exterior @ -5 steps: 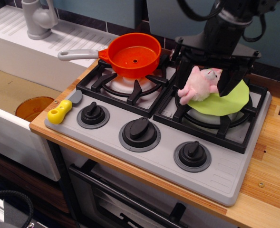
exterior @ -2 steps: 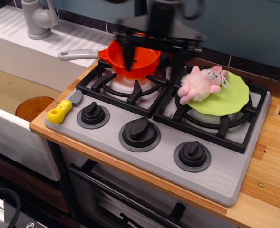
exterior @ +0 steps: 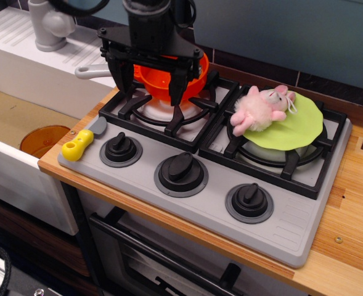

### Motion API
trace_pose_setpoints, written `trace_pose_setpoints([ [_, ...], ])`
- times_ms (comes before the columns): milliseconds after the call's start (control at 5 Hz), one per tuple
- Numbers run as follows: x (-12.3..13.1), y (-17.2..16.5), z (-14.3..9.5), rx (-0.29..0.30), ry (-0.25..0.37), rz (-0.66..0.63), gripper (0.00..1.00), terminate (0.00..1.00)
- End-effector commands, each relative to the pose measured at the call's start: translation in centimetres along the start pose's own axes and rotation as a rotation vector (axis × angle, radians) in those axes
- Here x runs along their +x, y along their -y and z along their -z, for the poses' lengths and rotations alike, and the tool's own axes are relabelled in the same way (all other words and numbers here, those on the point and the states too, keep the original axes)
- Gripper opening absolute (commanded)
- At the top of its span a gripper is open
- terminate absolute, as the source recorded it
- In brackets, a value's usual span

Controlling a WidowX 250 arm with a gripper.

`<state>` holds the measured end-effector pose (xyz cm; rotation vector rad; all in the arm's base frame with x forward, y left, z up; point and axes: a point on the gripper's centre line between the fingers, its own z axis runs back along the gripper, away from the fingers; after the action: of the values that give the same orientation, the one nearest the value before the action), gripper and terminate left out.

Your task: End effector transition from object to object

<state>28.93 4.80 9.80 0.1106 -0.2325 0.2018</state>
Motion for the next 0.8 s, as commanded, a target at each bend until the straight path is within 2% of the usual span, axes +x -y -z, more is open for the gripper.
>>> trace_pose_setpoints([
  [0,1.5,-3.7,-0.3,-0.005,0.124,0.035,1.0,0.0],
  [600,0.5,-6.6,3.1,0.005,0.154,0.012,1.0,0.0],
])
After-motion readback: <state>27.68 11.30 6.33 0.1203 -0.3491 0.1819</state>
